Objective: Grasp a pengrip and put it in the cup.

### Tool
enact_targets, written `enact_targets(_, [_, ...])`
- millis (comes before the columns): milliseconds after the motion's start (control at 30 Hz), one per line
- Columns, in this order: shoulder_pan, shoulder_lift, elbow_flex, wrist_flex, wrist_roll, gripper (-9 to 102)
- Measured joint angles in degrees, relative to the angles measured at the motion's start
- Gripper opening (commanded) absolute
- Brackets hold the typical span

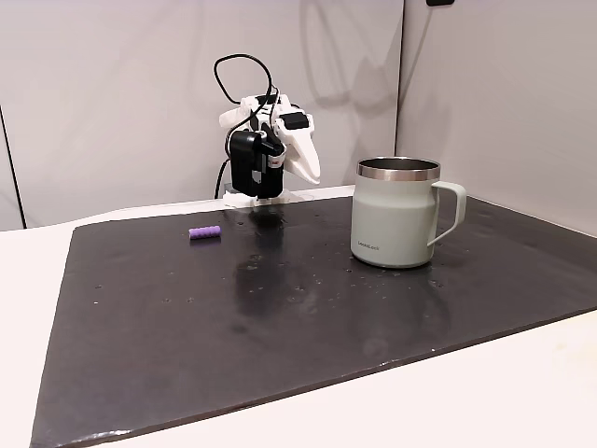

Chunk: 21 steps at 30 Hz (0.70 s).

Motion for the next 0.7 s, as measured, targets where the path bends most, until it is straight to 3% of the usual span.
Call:
enact_targets(567, [-0.4, 0.0, 0.0, 0.0, -0.2, 0])
enact_targets(700, [-0.4, 0.1, -1.3, 5.4, -1.1, 0])
